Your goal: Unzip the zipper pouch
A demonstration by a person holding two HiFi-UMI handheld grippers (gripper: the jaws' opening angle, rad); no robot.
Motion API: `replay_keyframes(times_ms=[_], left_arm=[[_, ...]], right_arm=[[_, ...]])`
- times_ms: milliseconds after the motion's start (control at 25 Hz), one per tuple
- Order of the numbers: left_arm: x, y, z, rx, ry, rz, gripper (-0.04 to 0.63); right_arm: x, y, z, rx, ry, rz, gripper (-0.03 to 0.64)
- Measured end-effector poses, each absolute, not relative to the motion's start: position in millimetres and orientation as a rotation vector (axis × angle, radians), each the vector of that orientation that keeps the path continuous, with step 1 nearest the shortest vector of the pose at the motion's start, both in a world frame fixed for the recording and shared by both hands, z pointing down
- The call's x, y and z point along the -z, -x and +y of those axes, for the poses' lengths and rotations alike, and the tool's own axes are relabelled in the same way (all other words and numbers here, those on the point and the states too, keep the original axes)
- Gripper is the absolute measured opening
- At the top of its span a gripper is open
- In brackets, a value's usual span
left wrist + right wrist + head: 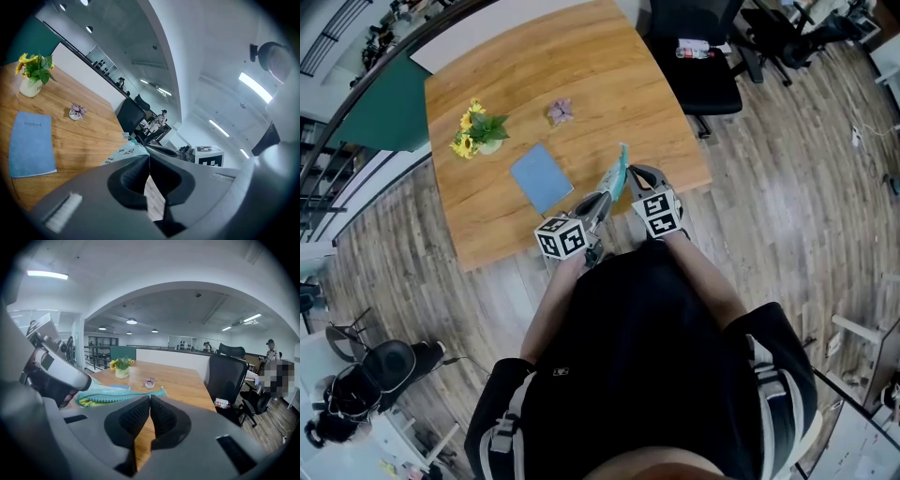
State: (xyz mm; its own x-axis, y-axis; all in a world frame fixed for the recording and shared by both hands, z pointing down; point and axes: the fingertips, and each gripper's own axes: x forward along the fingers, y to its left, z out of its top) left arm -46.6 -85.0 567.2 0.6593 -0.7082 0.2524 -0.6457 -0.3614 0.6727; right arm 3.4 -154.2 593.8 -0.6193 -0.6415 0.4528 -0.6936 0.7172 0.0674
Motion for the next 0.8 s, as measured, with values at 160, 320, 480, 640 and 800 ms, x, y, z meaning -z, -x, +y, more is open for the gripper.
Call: replay_keyframes(times_ms=[160,320,480,640,800], left_arm=[[-568,43,-91,0.097,-2.098,-1.048,0.008],[-568,39,-97,0.096,-2.096,-1.051,0.008],[-567,38,-103,0.089,-2.096,-1.056,0.008],[-568,35,-106,0.083,-2.095,-1.058,0.009],[-567,32,-107,0.077,-2.098,-1.058,0.008]], right_arm=[[-595,-7,-162,-0.162,-1.024,-2.472,0.009],[-596,-10,-169,-0.162,-1.022,-2.474,0.011],[-596,-9,-176,-0.169,-1.016,-2.478,0.011],[-597,-11,-179,-0.173,-1.011,-2.478,0.011],[-597,-15,-184,-0.182,-1.021,-2.473,0.009]])
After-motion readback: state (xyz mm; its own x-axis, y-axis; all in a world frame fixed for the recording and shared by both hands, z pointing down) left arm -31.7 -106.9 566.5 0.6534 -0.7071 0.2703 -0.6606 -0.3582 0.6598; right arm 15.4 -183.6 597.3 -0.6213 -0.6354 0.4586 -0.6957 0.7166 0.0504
